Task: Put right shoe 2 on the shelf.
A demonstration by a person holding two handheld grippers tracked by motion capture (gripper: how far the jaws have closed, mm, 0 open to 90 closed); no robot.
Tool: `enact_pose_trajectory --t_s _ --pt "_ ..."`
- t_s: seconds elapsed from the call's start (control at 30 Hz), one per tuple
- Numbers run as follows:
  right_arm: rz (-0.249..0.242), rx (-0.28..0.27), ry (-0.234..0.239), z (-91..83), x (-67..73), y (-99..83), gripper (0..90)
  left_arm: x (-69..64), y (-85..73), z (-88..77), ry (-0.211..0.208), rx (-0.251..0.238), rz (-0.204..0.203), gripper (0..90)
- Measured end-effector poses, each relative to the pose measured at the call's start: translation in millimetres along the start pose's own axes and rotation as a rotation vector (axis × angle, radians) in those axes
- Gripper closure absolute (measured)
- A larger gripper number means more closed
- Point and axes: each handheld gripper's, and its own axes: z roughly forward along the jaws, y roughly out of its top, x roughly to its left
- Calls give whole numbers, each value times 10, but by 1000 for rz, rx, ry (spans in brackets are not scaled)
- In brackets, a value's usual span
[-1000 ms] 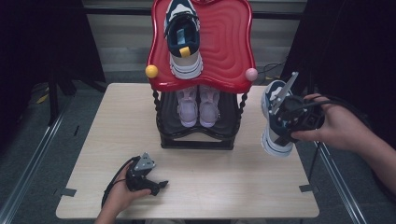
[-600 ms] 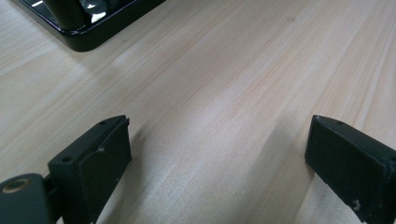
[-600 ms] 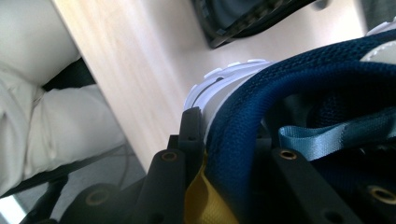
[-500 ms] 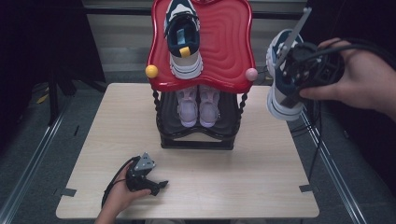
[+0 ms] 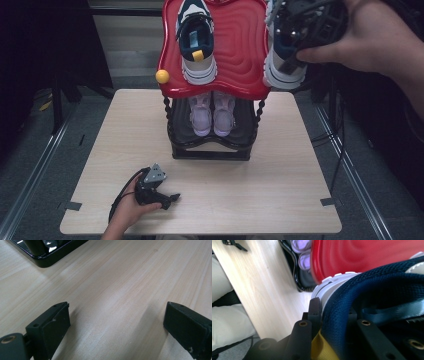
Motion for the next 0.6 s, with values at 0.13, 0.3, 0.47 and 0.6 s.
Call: enact_pose_trajectory --t_s 0.13,0.3,0.47,0.6 --pt "-29 -14 -36 109 -31 192 756 3 1 -3 0 6 5 63" --pt "-49 -19 -24 284 -88 379 755 -5 0 0 2 3 -3 62" --pt "-72 -11 -25 477 -126 531 754 -6 0 1 2 3 -3 60" --pt "-85 -6 -20 615 -156 637 753 -6 0 1 2 3 -3 60"
